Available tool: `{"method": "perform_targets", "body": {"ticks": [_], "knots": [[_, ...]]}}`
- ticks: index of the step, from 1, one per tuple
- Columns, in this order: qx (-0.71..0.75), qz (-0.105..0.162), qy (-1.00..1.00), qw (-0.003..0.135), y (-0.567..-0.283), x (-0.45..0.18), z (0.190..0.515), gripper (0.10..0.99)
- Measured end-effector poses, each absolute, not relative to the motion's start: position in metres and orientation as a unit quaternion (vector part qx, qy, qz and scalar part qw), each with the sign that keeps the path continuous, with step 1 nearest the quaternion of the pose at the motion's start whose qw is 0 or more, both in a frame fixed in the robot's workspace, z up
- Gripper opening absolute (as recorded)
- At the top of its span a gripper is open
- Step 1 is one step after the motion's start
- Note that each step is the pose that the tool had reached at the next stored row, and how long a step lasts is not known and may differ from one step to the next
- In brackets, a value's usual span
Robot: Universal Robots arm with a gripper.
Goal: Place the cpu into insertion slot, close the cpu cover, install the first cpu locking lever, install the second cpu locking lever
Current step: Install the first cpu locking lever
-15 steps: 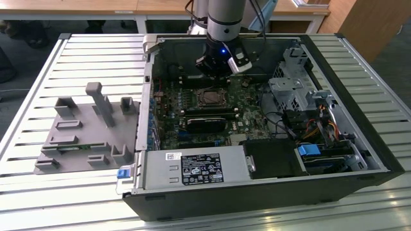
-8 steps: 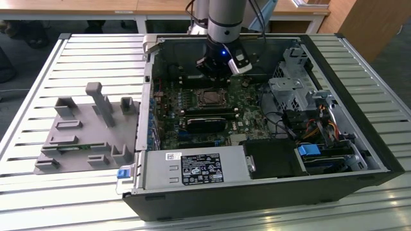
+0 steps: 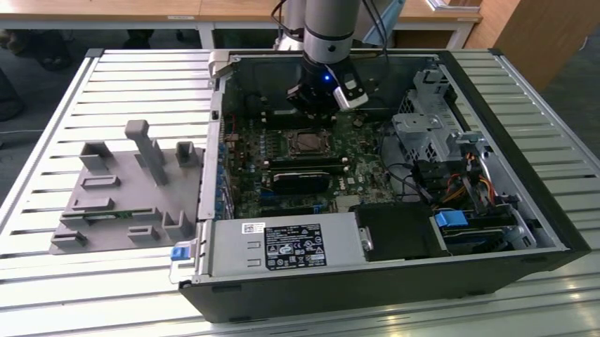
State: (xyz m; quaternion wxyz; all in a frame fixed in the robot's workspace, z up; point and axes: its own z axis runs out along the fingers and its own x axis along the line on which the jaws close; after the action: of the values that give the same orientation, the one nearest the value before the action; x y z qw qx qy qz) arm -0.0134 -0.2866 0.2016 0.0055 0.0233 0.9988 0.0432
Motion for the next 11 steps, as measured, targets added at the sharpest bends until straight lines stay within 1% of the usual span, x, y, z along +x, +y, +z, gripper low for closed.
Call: {"method": "perform_targets", "body": {"ticks": [11], "knots": [[0.023,0.039,0.999,0.005,-0.2866,-0.0134,0.1996,0.106]]}}
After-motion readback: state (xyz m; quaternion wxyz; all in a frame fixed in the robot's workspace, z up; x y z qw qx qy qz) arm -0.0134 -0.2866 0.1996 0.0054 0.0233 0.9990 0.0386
